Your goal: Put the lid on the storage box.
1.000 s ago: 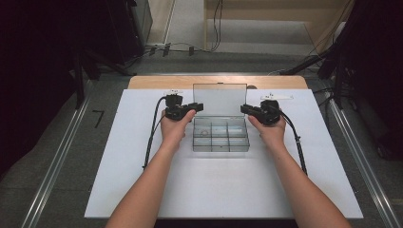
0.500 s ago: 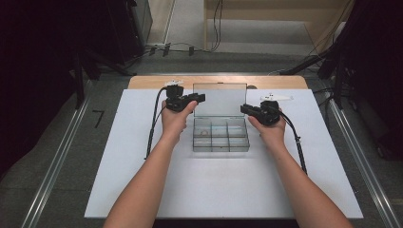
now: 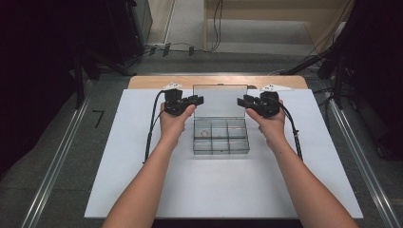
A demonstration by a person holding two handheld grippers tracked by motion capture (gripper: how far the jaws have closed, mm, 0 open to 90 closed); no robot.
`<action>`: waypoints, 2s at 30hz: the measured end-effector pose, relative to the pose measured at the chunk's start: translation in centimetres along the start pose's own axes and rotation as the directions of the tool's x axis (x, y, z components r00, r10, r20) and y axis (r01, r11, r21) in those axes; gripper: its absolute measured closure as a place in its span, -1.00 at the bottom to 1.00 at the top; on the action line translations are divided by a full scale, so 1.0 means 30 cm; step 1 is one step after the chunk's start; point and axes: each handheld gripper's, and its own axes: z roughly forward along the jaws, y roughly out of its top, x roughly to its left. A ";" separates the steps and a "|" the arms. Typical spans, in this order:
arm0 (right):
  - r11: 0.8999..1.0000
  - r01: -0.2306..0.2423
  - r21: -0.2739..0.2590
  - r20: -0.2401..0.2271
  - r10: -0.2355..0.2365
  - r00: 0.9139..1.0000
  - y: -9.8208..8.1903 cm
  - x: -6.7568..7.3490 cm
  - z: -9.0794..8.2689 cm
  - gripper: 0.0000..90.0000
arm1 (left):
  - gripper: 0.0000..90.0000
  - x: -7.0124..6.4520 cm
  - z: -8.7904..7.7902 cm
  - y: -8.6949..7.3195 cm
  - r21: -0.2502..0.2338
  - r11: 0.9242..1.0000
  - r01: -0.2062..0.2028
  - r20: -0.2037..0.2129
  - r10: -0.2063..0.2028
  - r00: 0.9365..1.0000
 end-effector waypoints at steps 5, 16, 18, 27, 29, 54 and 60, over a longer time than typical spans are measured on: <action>1.000 0.006 -0.005 0.000 -0.006 1.000 0.023 0.007 -0.009 0.27 | 0.41 -0.003 -0.011 -0.011 -0.013 1.000 -0.001 0.011 0.001 1.000; 1.000 0.016 -0.015 -0.027 -0.016 1.000 0.005 0.027 -0.024 0.35 | 0.40 -0.010 -0.043 -0.037 -0.038 0.999 -0.005 0.043 0.006 0.999; 1.000 0.020 -0.021 -0.028 -0.021 0.999 -0.001 0.030 -0.032 0.36 | 0.39 -0.012 -0.048 -0.041 -0.042 0.999 -0.008 0.047 0.010 0.999; 0.998 0.059 -0.037 -0.031 -0.060 0.998 -0.027 0.056 -0.069 0.34 | 0.36 -0.033 -0.080 -0.066 -0.046 0.997 -0.065 0.042 0.067 0.997; 0.997 0.064 -0.042 -0.038 -0.066 0.997 -0.035 0.061 -0.077 0.34 | 0.35 -0.033 -0.089 -0.073 -0.044 0.997 -0.067 0.046 0.069 0.997; 0.993 0.111 -0.048 -0.043 -0.113 0.993 -0.109 0.100 -0.118 0.17 | 1.00 -0.053 -0.155 -0.177 -0.009 0.999 -0.042 0.104 0.043 0.994; 0.992 0.113 -0.052 -0.044 -0.115 0.992 -0.123 0.093 -0.125 0.11 | 1.00 -0.048 -0.145 -0.175 -0.010 1.000 -0.020 0.112 0.021 0.993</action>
